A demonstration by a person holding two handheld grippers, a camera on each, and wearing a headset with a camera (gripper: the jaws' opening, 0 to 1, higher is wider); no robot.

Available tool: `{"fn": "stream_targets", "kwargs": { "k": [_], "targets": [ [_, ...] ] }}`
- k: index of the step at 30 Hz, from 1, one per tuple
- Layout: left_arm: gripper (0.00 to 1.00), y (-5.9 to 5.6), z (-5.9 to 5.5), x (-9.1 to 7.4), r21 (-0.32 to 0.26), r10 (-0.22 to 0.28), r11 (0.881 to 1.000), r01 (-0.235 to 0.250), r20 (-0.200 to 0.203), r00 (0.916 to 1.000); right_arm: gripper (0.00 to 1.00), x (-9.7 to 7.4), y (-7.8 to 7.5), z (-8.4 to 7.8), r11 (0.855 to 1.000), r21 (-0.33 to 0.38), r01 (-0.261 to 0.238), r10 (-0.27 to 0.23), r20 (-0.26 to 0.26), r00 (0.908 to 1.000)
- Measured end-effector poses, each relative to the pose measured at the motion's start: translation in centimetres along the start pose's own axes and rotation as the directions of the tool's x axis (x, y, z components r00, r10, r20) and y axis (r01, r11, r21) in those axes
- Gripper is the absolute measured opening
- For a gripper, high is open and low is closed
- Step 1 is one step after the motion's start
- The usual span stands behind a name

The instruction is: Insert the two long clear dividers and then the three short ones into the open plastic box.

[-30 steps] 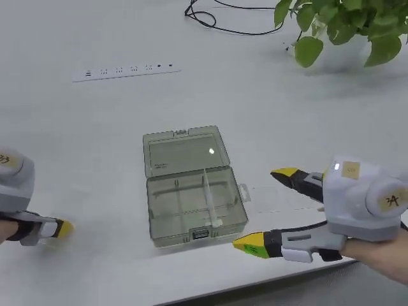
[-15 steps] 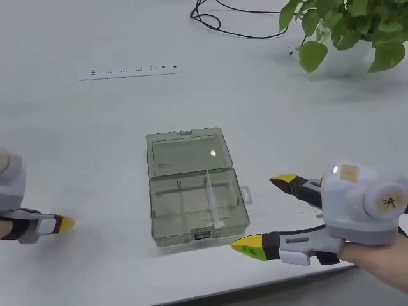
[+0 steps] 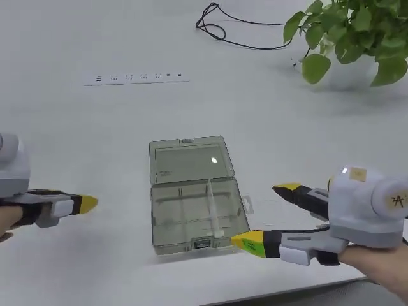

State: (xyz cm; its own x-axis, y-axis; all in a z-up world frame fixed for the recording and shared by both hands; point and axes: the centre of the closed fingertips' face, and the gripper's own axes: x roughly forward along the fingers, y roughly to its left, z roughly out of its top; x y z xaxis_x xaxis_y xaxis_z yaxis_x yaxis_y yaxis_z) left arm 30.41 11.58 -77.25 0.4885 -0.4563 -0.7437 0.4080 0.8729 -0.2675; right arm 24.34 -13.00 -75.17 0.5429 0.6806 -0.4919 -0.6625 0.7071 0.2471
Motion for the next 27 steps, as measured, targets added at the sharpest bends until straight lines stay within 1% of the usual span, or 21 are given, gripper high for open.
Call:
{"fn": "stream_targets", "kwargs": {
  "k": [3,5,6,8,9,10,11,13,15,16,17,21,27],
  "targets": [
    [0.30,-1.8,1.0,0.5,-0.008,-0.043,0.999,0.043,0.036,0.9984,0.84,0.1,0.0,0.6,1.000,0.008,-0.001,0.001,0.010,1.0000],
    [0.30,-2.7,1.3,0.7,-0.014,-0.063,0.998,0.064,0.050,0.9968,0.83,0.2,0.1,1.1,1.000,0.018,-0.005,0.004,0.017,0.9999],
    [0.30,-3.3,1.6,1.0,-0.022,-0.082,0.996,0.083,0.062,0.9947,0.82,0.3,0.1,1.3,1.000,0.020,-0.006,0.005,0.021,0.9998],
    [0.30,-4.1,1.8,1.4,-0.038,-0.103,0.994,0.106,0.073,0.9920,0.82,0.4,0.1,1.8,1.000,0.031,-0.006,0.005,0.032,0.9995],
    [0.30,-4.7,1.9,1.7,-0.050,-0.112,0.992,0.117,0.085,0.9900,0.82,0.5,0.1,2.1,0.998,0.054,-0.009,0.006,0.043,0.9991],
    [0.30,-5.0,1.9,1.9,-0.048,-0.116,0.992,0.121,0.087,0.9894,0.82,0.6,0.2,2.4,0.997,0.081,-0.016,0.012,0.058,0.9983],
    [0.30,-5.3,1.9,2.0,-0.046,-0.121,0.991,0.126,0.089,0.9886,0.82,0.6,0.1,2.6,0.996,0.092,-0.019,0.013,0.066,0.9977],
    [0.30,-6.3,2.0,2.4,-0.051,-0.141,0.988,0.146,0.096,0.9853,0.81,0.7,-0.2,3.0,0.996,0.094,-0.009,0.002,0.075,0.9972],
    [0.30,-7.0,2.2,2.5,-0.052,-0.153,0.986,0.160,0.114,0.9816,0.81,0.8,-0.2,3.4,0.994,0.109,-0.008,-0.001,0.082,0.9966],
    [0.30,-7.4,2.4,2.6,-0.062,-0.163,0.983,0.171,0.124,0.9789,0.80,0.8,-0.1,3.6,0.993,0.121,-0.013,0.002,0.090,0.9960],
    [0.30,-7.8,2.5,2.8,-0.066,-0.166,0.982,0.176,0.135,0.9769,0.80,0.9,0.0,3.8,0.991,0.133,-0.018,0.005,0.094,0.9955],
    [0.30,-9.2,2.7,3.0,-0.052,-0.179,0.981,0.188,0.152,0.9721,0.77,1.4,0.3,4.2,0.990,0.142,-0.021,0.008,0.091,0.9958],
    [0.30,-11.1,2.9,2.9,-0.025,-0.197,0.978,0.206,0.189,0.9620,0.73,2.4,1.0,4.8,0.977,0.209,-0.046,0.025,0.101,0.9945]
  ]
}}
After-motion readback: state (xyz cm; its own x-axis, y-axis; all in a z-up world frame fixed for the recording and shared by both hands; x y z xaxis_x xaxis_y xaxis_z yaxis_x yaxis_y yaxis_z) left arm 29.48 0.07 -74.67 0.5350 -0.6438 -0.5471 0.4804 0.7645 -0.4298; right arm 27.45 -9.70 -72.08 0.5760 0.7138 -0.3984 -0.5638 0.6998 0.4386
